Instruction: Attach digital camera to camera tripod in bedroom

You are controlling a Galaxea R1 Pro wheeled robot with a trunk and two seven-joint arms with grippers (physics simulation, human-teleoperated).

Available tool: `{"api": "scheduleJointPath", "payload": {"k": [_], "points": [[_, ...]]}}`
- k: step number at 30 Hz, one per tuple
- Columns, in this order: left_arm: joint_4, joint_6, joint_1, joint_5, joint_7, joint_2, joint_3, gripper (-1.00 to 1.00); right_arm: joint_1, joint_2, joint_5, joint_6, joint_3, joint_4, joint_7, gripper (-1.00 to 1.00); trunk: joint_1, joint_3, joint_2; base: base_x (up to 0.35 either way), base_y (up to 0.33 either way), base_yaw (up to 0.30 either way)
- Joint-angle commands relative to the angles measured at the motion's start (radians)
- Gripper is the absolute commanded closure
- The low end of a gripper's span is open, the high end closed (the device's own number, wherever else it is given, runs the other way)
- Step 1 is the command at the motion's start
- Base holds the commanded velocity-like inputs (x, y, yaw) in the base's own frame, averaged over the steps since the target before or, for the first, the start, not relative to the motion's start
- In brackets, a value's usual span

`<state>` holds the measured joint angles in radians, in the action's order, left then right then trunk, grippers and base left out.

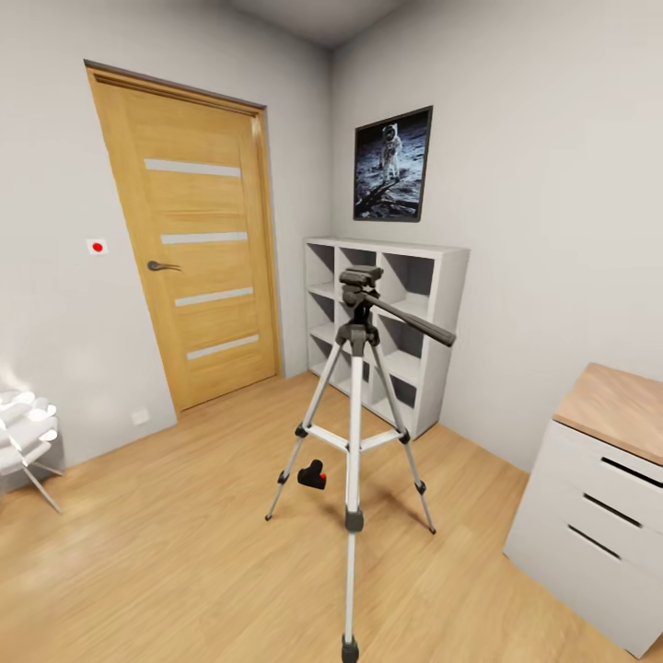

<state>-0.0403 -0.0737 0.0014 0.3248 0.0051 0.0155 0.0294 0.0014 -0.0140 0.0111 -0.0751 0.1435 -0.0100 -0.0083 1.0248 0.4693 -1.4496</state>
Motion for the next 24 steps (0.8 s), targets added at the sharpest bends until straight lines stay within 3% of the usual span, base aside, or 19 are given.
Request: {"api": "scheduleJointPath", "payload": {"k": [1, 10, 19, 24], "points": [[-0.001, -0.001, 0.000, 0.002, 0.000, 0.000, 0.002, -1.00, 0.000, 0.000, 0.001, -0.002, 0.005, -0.001, -0.001, -1.00, 0.000, 0.001, 0.000, 0.114, 0.084, 0.000], [-0.001, -0.001, 0.000, 0.002, 0.000, 0.000, 0.002, -1.00, 0.000, 0.001, 0.001, -0.003, 0.005, -0.001, -0.001, -1.00, 0.000, 0.001, 0.000, 0.188, 0.182, 0.000], [0.000, -0.001, 0.000, 0.002, 0.000, 0.000, 0.003, -1.00, 0.000, 0.004, 0.001, -0.003, 0.005, -0.001, -0.002, -1.00, 0.000, 0.001, 0.000, 0.157, 0.284, -0.003], [-0.001, -0.001, 0.000, 0.002, 0.000, 0.000, 0.003, -1.00, 0.000, 0.006, 0.001, -0.003, 0.004, -0.001, -0.002, -1.00, 0.000, 0.001, 0.000, 0.075, 0.318, -0.145]]}}
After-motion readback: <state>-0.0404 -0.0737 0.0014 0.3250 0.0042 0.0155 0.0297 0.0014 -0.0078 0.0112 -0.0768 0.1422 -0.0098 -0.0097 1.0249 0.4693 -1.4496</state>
